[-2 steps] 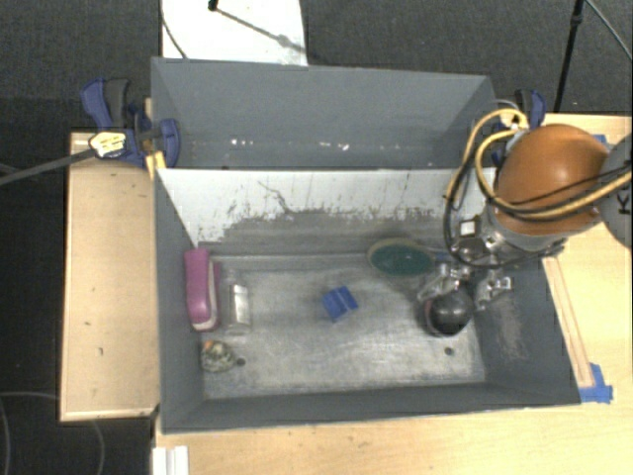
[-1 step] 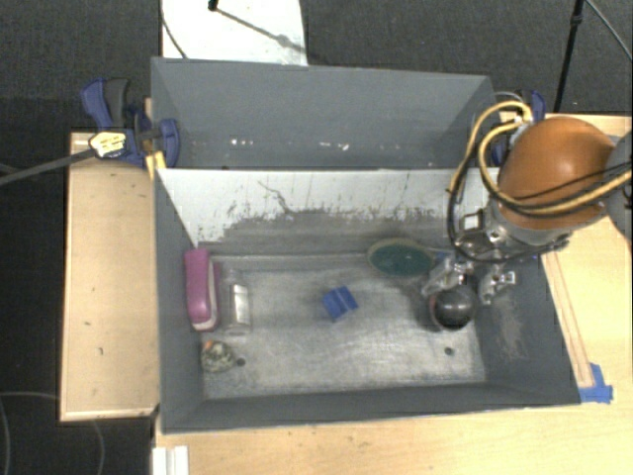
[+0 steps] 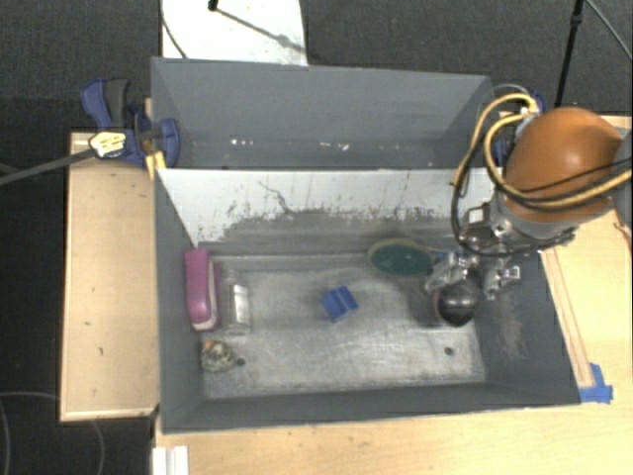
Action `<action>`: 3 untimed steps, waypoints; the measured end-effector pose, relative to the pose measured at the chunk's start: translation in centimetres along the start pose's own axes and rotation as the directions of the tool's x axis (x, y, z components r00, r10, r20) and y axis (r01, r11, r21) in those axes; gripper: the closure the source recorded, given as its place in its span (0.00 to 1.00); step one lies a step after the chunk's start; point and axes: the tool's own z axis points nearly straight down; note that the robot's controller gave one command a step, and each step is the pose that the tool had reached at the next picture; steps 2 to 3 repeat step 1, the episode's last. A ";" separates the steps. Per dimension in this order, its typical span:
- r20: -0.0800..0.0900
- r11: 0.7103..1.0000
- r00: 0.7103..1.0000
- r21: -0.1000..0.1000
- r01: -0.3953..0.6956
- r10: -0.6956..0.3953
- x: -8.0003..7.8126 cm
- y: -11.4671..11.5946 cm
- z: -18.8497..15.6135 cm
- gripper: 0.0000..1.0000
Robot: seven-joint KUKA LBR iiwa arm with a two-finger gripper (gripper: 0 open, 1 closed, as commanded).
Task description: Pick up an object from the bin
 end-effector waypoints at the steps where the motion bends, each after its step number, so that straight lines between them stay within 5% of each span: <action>1: -0.001 1.000 1.000 0.002 -0.005 0.005 -0.1 -0.1 -4.8 1.00; 3: -0.001 1.000 1.000 0.002 -0.005 0.005 -0.1 -0.1 -4.8 1.00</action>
Offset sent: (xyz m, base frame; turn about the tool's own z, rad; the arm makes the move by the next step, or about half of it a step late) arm 0.0001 0.0001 0.0455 0.0000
